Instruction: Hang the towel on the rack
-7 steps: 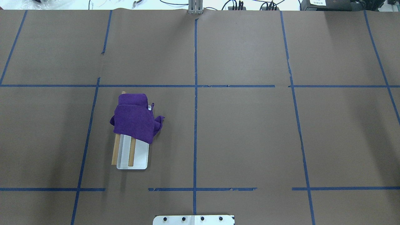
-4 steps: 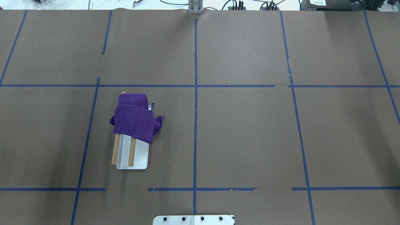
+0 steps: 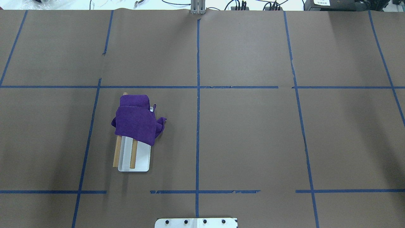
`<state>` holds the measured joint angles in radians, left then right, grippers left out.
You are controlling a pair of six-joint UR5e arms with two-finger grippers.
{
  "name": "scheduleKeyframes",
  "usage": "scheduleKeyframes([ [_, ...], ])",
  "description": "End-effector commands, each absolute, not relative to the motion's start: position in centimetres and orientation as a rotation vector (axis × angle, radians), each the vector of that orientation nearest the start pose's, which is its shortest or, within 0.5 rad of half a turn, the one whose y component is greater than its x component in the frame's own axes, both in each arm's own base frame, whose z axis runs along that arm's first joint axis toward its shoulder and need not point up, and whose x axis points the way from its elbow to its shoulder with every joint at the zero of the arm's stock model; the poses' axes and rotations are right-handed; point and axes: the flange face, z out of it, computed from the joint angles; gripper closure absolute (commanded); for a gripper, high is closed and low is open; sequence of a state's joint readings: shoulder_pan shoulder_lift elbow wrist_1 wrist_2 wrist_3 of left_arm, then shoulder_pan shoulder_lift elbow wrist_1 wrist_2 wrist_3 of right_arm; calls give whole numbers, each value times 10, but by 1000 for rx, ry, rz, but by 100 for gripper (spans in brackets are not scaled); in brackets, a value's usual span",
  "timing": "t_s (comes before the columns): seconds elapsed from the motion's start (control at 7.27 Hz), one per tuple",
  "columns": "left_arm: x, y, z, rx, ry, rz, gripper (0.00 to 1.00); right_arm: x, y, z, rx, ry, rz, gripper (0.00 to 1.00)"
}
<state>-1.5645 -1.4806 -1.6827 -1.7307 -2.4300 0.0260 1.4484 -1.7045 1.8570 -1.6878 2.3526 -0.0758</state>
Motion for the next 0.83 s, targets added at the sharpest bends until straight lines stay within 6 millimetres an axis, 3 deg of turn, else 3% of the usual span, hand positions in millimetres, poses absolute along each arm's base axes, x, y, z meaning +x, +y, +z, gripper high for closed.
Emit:
scheduleKeyframes([
  [0.0,-54,-465,615,193,855,118,0,10,-436,587,25,-784,-203,0],
  [0.28,-54,-453,628,166,856,106,0,9,-439,586,27,-784,-206,0],
  [0.69,-52,-452,631,158,856,104,0,9,-440,586,27,-786,-208,0],
])
